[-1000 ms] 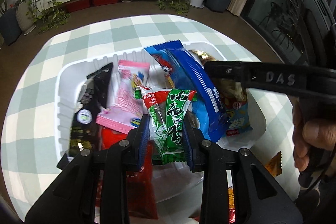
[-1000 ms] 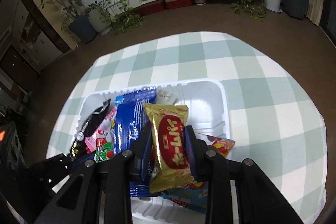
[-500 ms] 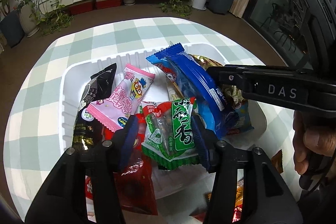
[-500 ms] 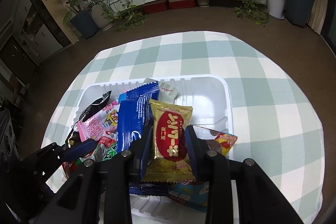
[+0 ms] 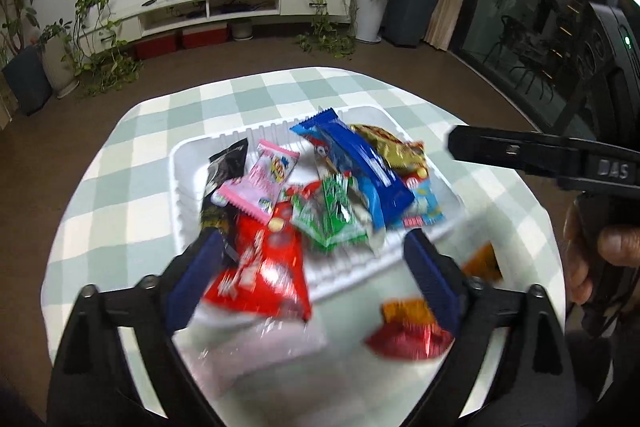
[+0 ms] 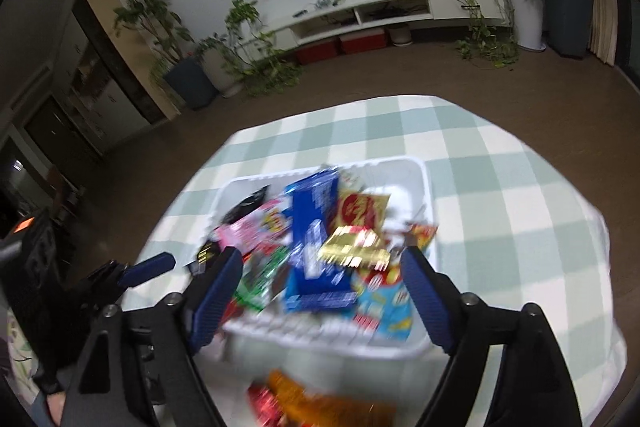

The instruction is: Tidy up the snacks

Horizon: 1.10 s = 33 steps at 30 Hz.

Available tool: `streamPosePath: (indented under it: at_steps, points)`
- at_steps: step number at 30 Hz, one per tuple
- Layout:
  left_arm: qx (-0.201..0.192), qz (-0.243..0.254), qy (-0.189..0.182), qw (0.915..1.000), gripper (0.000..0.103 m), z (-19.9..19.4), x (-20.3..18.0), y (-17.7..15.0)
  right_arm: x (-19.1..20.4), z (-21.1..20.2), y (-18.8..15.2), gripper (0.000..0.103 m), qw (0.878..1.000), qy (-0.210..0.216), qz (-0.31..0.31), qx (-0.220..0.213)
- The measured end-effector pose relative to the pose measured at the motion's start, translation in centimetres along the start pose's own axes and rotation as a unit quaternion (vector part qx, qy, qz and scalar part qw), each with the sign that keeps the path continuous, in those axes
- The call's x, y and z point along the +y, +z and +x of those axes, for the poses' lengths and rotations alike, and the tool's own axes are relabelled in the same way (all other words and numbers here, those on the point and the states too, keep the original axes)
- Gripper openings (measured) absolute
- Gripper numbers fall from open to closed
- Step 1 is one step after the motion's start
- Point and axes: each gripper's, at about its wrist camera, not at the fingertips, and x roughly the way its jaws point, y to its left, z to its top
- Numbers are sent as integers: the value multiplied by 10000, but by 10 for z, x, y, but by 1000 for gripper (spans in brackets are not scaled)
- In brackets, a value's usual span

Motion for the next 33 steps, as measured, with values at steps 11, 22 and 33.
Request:
streamPosePath:
  at_steps: [11, 22, 33]
  points:
    - [542, 931, -104, 9941, 103, -49, 10, -95, 8, -64, -112, 98, 9868, 1367, 821, -280]
    - [1300, 1565, -197, 9789, 102, 5, 26, -85, 16, -67, -153, 98, 9848, 1526, 806, -207]
    - [1797, 1806, -421, 9661, 83, 57, 30, -78, 1, -56, -160, 97, 9821, 1580, 1018, -125]
